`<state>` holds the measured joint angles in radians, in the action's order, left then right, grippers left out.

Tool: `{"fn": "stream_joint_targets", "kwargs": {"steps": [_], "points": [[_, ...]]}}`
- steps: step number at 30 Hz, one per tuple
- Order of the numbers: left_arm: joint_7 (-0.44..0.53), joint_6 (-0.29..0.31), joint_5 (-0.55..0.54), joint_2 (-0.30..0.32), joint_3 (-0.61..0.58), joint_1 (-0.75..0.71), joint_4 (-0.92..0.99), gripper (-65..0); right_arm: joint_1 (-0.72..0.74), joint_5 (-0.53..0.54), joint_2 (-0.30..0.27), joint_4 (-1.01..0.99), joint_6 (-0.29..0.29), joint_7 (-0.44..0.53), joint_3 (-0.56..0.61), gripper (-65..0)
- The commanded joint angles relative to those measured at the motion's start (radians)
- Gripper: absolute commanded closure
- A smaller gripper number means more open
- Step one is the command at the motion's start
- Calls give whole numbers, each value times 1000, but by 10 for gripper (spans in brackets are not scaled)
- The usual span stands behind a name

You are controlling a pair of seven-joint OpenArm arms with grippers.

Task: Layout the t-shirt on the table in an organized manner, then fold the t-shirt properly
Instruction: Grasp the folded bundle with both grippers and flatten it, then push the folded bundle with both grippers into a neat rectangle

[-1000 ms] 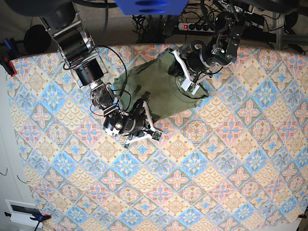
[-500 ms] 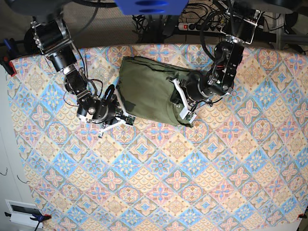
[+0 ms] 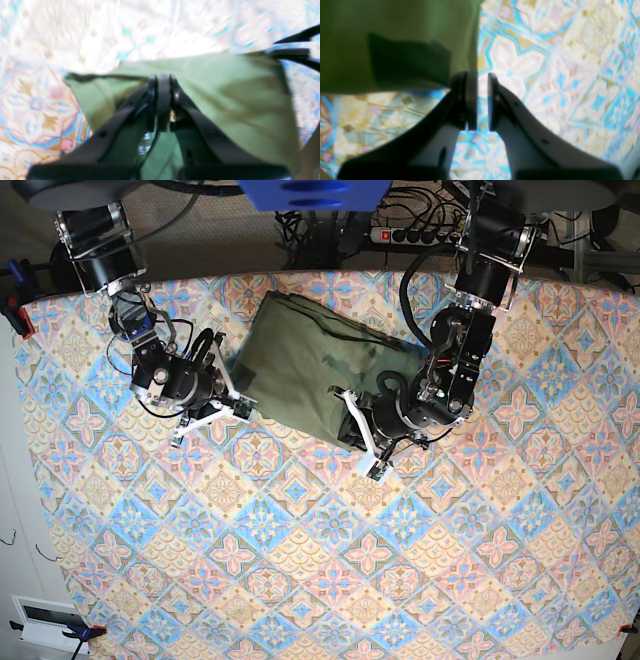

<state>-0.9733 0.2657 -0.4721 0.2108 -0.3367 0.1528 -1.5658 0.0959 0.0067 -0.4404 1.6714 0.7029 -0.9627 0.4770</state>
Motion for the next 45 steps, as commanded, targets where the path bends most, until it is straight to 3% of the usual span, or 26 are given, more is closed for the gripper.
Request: {"fn": "stream_joint_targets", "kwargs": {"steps": [1,4,9,18,21,30,38,45], "points": [[17,5,-27,6,3,-6,-41,0,23,3,-8,19,-5,15,-25,-66],[15,5,-58,72,4,-109,-144,0,26,3,-8,14,-5,17,-79,-55],[15,5,-63,123,74,-281,-290,0,28,3,-4,-27,-5,20,-136,-42],[18,5,-57,129,144,-436,-325,0,123,3,145,-161,-5,21,-131,-42],[23,5,-55,111,143,-431,-264,0,156,3,177,-224,-5,60,-114,-42],[67,5,-53,71,136,-312,-34,0,147,2,171,-273,-5,81,-47,-42],[73,5,-41,40,133,-161,124,-1,32,2,88,-153,-5,81,-54,-42],[164,5,45,14,-23,-40,207,-2,-101,3,62,-41,-5,81,-126,-42]]}}
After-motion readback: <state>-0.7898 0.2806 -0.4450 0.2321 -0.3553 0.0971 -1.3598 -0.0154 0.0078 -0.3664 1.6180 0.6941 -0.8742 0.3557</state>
